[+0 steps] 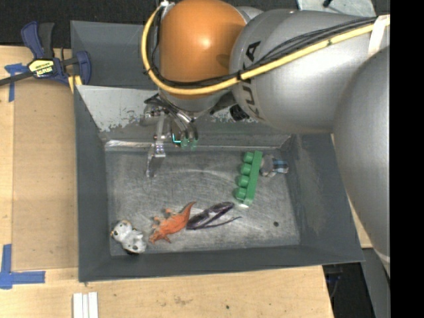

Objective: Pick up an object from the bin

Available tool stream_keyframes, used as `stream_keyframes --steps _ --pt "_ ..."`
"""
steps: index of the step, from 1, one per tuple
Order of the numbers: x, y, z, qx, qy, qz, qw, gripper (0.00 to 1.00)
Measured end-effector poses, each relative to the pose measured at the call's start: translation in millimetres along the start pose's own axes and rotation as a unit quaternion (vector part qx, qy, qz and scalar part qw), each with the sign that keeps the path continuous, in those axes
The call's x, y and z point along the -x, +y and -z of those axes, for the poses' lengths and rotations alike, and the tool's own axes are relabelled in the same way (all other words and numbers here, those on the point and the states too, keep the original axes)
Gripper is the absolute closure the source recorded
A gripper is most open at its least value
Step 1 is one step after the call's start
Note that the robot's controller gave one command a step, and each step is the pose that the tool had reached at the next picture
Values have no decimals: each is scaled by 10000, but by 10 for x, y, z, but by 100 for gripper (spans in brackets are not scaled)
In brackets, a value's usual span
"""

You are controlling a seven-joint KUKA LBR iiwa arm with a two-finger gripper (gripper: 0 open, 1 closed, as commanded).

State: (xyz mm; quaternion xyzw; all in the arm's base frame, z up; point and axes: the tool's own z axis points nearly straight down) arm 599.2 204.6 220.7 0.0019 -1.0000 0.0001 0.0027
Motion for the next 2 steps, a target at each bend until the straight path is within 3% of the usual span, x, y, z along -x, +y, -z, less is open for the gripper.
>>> stream_keyframes --steps 1,2 --pt "17 -10 54 8 -43 -12 10000 0" --pt "-28 -127 -448 12 -73 253 9997 0"
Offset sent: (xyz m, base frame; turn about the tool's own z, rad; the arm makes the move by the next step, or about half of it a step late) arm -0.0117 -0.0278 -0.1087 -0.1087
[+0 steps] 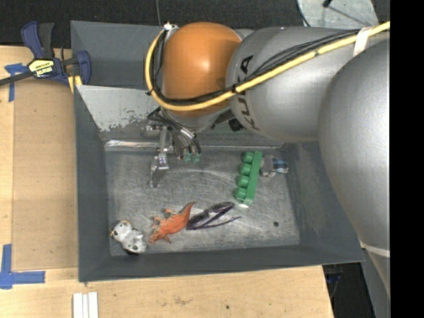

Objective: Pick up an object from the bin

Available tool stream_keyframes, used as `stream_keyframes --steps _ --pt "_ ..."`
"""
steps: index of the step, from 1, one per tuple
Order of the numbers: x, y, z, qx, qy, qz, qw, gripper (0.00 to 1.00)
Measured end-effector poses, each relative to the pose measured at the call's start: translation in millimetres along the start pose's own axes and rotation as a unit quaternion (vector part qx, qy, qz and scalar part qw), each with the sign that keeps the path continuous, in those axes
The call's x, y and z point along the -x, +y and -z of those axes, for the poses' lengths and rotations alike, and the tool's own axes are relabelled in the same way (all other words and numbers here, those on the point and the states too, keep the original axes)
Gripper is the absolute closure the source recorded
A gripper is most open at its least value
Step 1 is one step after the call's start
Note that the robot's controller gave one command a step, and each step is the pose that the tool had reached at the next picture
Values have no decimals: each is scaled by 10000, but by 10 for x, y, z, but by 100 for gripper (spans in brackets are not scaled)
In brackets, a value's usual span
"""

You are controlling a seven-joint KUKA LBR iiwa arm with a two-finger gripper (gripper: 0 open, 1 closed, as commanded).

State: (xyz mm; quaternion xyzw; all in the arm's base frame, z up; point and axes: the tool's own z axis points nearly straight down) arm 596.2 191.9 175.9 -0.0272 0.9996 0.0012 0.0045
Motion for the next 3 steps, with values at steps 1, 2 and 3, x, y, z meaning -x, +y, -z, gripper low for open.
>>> stream_keyframes --steps 1,2,3 --pt "-503 197 -364 -8 38 980 9952 0" --pt "-659 302 -787 0 25 1927 9813 0" --pt "-939 340 -927 -3 49 1694 9855 0"
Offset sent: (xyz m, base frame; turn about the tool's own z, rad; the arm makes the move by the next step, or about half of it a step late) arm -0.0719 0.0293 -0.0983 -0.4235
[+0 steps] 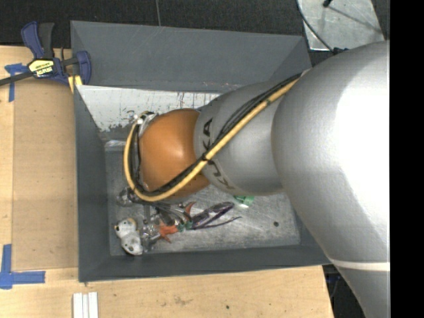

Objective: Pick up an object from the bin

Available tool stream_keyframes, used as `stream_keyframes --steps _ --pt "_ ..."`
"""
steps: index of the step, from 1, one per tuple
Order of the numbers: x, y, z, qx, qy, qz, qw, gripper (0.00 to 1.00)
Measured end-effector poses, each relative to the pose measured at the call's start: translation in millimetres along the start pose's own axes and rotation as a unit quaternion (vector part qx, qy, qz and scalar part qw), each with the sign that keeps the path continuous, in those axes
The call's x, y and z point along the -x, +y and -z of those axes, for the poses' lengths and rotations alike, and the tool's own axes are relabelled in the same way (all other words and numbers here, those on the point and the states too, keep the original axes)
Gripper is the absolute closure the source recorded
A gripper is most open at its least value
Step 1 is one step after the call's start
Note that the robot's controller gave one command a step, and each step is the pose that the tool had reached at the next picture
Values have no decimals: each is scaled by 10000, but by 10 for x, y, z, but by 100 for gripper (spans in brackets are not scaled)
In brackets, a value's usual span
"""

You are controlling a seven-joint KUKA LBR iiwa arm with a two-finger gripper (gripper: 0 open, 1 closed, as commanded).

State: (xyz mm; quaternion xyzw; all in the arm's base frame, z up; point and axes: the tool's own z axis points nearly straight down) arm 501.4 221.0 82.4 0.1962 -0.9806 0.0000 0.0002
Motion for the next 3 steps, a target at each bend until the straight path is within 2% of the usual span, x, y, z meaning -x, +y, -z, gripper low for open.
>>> stream_keyframes --steps 1,2,3 --pt "159 29 -82 3 1 1777 9841 100" --pt "159 29 -82 4 1 1774 9841 100" --pt "419 -28 1673 -9 -57 1770 9842 100"
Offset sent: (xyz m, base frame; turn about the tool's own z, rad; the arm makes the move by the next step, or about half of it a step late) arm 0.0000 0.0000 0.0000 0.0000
